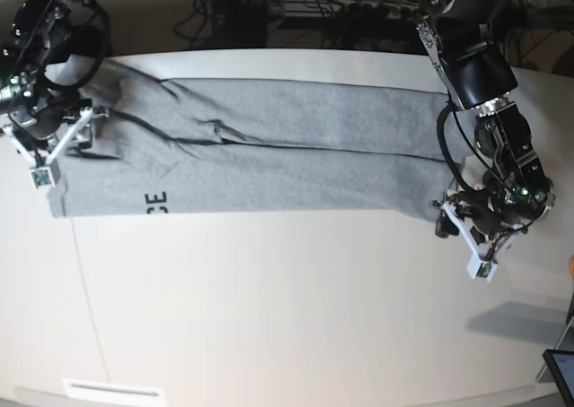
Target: Fold the T-shirt properly
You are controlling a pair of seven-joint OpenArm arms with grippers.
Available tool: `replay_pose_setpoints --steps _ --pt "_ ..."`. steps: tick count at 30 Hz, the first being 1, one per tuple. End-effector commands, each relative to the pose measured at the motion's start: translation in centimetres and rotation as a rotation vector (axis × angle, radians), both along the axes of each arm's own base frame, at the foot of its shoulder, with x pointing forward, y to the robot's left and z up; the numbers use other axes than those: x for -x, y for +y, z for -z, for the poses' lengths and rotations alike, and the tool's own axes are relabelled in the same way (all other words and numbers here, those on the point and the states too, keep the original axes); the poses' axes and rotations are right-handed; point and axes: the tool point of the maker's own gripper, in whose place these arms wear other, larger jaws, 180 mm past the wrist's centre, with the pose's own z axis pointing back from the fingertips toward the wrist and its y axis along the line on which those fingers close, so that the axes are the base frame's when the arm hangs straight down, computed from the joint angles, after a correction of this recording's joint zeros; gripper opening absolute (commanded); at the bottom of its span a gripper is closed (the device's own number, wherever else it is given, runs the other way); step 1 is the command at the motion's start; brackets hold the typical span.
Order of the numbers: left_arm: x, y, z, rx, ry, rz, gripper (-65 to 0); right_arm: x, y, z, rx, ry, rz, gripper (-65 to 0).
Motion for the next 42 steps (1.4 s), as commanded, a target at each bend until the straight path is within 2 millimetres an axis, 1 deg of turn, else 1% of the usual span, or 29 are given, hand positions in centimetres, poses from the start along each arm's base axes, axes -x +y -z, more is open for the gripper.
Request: replay_pose_setpoints --steps 1,3,6,8,10,13,16,17,19,25,33,37,39,42 --pt "-0.8 1.0 -1.7 -0.006 -0.052 -0.018 -27.7 -0.8 -0.2 -1.0 0.011 -0.041 -0.008 -30.9" --pt "-1.3 1.5 -2.2 0.0 -0.062 -0.043 -27.7 -0.8 -0.2 -1.0 0.011 -0.041 -0.007 -30.9" --pt "-1.3 2.1 -0.9 0.056 0.011 -0.097 -27.7 -0.8 -0.2 -0.9 0.011 -0.04 -0.006 -30.9" --pt "-1.5 2.4 -0.8 0.118 0.018 -0.126 -27.7 -0.8 -0.1 -0.9 0.008 -0.04 -0.006 -30.9" --pt "-1.8 2.1 -0.7 0.19 0.005 -0.133 -27.7 -0.8 0.0 -0.8 0.004 -0.04 -0.007 -30.9" --pt "-2.1 1.0 -0.5 0.272 -0.006 -0.118 -27.7 -0.8 0.0 -0.8 0.005 -0.04 -0.008 -30.9" --pt "-1.9 0.2 0.8 0.316 0.025 -0.117 -27.7 -0.6 0.0 -0.8 0.006 -0.037 -0.01 -30.9" --pt "-1.8 0.1 1.4 0.326 0.041 -0.12 -27.7 -0.3 0.0 -0.6 0.006 -0.028 -0.01 -30.9" --pt "-1.5 0.0 2.1 0.34 0.061 -0.124 -27.7 0.0 0.0 -0.4 0.006 -0.02 -0.011 -30.9" --pt "-2.0 -0.3 2.4 0.365 0.075 -0.127 -27.9 0.1 0.0 -0.3 0.006 -0.017 -0.013 -30.9" --pt "-2.0 -0.3 2.3 0.366 0.074 -0.129 -27.9 0.1 -0.1 -0.3 0.007 -0.017 -0.011 -30.9" --pt "-2.3 0.2 2.3 0.387 0.063 -0.196 -27.9 0.1 -0.1 -0.3 0.007 -0.017 -0.011 -30.9" --pt "-2.5 0.2 2.2 0.392 0.053 -0.201 -27.9 0.1 -0.1 -0.3 0.007 -0.017 -0.011 -30.9" --pt "-2.5 -0.1 3.1 0.418 0.082 -0.207 -27.9 0.1 -0.1 -0.3 0.007 -0.017 -0.011 -30.9"
